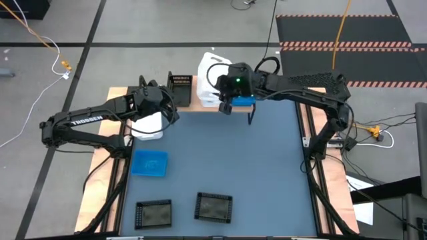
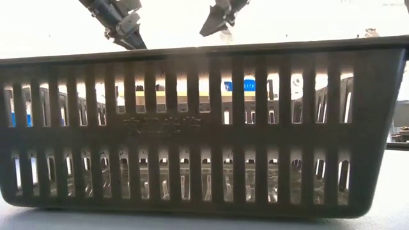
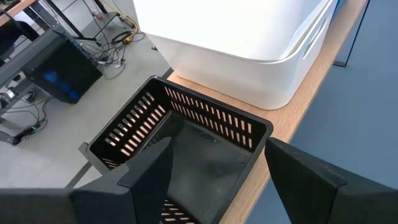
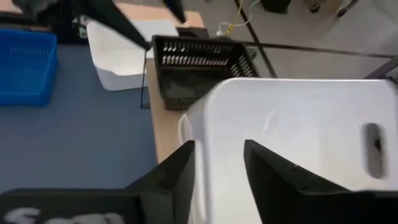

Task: Stack baskets on shelf by color
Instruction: Stack the right white bin on top of the other white bin on the shelf

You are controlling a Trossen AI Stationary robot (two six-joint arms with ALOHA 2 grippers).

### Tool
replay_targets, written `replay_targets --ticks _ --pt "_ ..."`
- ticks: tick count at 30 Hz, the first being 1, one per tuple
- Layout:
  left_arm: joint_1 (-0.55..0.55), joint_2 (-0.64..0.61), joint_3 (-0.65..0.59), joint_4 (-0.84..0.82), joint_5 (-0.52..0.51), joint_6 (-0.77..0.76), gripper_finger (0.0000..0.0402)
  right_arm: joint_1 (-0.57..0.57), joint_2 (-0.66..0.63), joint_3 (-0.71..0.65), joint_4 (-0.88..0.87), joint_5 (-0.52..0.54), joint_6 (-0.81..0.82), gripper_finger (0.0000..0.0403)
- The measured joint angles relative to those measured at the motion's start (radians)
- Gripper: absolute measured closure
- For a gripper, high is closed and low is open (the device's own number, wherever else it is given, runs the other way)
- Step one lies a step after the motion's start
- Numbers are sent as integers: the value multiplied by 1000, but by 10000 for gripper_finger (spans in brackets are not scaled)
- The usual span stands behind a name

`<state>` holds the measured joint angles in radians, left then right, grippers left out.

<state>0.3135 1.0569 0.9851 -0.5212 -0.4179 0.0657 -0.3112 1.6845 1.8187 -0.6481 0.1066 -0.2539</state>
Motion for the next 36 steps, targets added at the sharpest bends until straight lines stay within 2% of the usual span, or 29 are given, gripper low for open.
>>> replay_targets --ticks 7,15,21,28,36 --pt "0 0 0 1 0 -4 144 -27 -23 -9 -189 -89 8 222" --pt "0 0 0 3 0 -23 144 -62 -23 -110 -92 -84 4 237" --pt "0 0 0 10 -1 -22 144 -83 -23 -121 -90 -87 6 279" --pt "0 0 0 26 -1 -19 144 -86 -27 -121 -75 -89 -35 387" --pt "0 0 0 26 -1 -19 144 -64 -74 -122 -57 -85 -19 395"
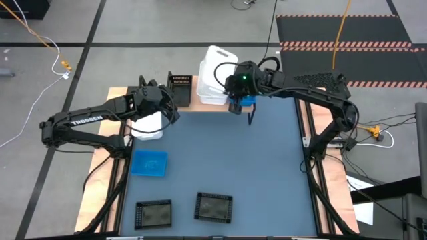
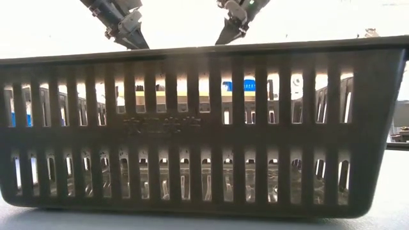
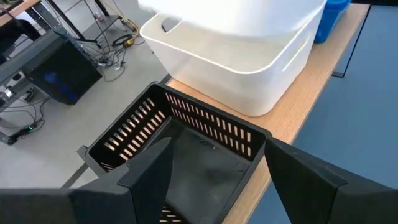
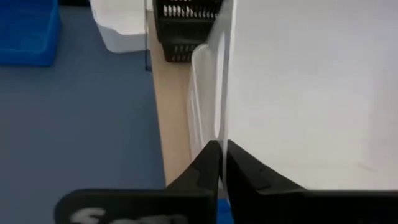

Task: Stack baskets on shelf by color
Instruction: Stack the right white bin on top of the other white bin on the shelf

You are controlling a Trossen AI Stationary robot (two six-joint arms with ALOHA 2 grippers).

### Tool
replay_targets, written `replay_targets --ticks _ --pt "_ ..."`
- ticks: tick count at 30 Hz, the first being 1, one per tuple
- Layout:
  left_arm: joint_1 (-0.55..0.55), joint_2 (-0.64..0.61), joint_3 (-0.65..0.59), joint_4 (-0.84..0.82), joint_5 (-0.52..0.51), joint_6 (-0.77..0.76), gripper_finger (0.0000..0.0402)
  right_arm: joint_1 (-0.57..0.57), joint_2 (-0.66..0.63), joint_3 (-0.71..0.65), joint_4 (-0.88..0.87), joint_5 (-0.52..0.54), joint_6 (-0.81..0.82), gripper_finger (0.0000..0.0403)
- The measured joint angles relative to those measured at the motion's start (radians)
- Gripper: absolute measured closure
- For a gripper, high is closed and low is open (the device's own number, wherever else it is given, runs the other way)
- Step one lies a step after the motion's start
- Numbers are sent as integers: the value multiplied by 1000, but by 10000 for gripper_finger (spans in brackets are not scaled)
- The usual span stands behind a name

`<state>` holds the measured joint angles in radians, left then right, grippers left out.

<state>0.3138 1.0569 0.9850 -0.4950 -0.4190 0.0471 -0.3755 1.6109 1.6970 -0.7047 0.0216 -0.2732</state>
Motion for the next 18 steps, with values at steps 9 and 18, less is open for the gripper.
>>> replay_targets --ticks 9,18 --pt "1 4 0 37 0 2 144 6 -10 0 -61 3 25 400" --pt "1 4 0 37 0 2 144 6 -8 2 -89 3 53 383"
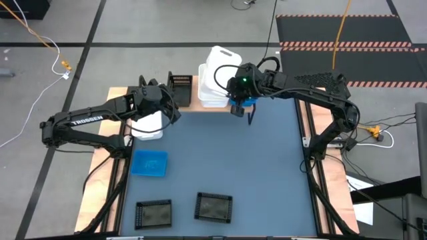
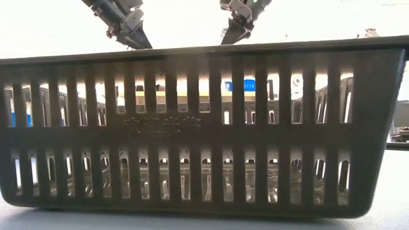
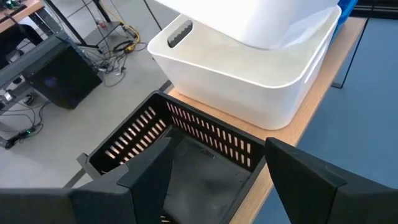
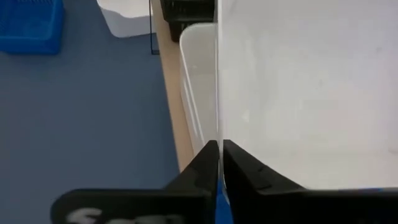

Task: Stack baskets on shelf by color
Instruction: Stack the right white bin on top of the other white bin on the shelf

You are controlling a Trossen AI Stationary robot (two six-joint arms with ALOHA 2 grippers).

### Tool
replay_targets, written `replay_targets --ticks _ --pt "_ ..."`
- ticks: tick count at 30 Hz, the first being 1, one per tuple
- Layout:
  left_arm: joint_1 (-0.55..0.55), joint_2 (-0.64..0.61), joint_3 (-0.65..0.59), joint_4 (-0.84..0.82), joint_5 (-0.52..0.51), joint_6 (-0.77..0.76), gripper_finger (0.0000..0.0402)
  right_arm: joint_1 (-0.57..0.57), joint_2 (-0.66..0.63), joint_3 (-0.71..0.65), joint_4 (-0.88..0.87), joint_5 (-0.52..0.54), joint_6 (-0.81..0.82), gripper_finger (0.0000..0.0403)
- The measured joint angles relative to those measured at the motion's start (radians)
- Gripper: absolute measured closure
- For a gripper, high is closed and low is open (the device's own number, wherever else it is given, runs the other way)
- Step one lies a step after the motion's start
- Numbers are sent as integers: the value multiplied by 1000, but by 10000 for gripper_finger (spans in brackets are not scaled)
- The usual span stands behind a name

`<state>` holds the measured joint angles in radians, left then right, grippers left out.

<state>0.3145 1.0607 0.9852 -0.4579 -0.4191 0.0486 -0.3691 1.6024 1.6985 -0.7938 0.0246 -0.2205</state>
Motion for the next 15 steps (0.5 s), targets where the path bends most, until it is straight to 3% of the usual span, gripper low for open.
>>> replay_targets --ticks 9,15 --pt "0 0 0 -12 0 5 144 17 0 0 1 -1 -158 325" --pt "0 0 0 -12 0 6 144 18 0 0 40 16 -144 309"
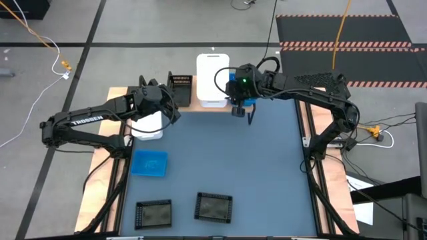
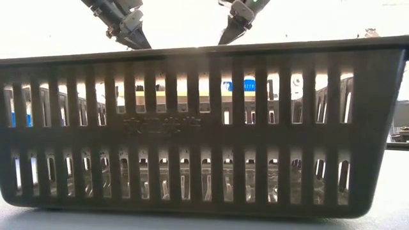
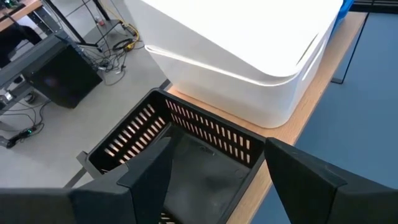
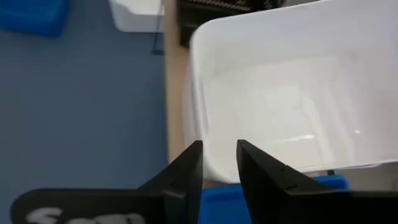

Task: Stack baskets on shelf by color
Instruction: Stack the right white bin on top of the other white bin on the shelf

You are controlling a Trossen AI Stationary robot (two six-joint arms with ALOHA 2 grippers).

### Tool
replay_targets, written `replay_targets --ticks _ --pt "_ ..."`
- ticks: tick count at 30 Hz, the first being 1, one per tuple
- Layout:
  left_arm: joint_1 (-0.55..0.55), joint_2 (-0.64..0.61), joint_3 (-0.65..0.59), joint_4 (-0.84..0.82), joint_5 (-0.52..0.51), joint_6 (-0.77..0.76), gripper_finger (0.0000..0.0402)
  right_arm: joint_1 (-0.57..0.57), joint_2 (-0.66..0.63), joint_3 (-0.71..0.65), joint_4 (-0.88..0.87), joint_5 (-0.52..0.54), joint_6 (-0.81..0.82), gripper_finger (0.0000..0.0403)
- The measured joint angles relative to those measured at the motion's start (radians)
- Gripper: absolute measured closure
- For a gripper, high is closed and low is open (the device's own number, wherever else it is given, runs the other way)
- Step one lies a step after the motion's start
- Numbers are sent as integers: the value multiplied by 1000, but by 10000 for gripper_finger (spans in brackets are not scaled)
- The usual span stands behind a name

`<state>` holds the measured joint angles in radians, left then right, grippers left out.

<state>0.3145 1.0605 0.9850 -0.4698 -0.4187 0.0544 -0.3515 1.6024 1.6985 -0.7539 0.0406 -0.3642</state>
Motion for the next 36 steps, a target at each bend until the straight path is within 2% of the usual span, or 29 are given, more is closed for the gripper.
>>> replay_targets --ticks 3,10,16,20,23,27,36 --pt "0 0 0 0 0 0 144 0 -1 0 31 36 20 308" --pt "0 0 0 1 0 8 144 -1 -2 0 121 43 72 306" --pt "0 27 0 62 1 13 144 -50 -2 0 285 158 160 293" --pt "0 78 -1 61 2 -17 144 -113 6 0 384 225 151 279" --pt "0 121 -1 41 2 -52 144 -154 17 0 472 196 60 265" --pt "-1 152 -1 9 2 -91 144 -201 21 0 492 192 11 244" --pt "-2 147 -1 -5 1 -117 144 -293 92 0 549 80 -87 194"
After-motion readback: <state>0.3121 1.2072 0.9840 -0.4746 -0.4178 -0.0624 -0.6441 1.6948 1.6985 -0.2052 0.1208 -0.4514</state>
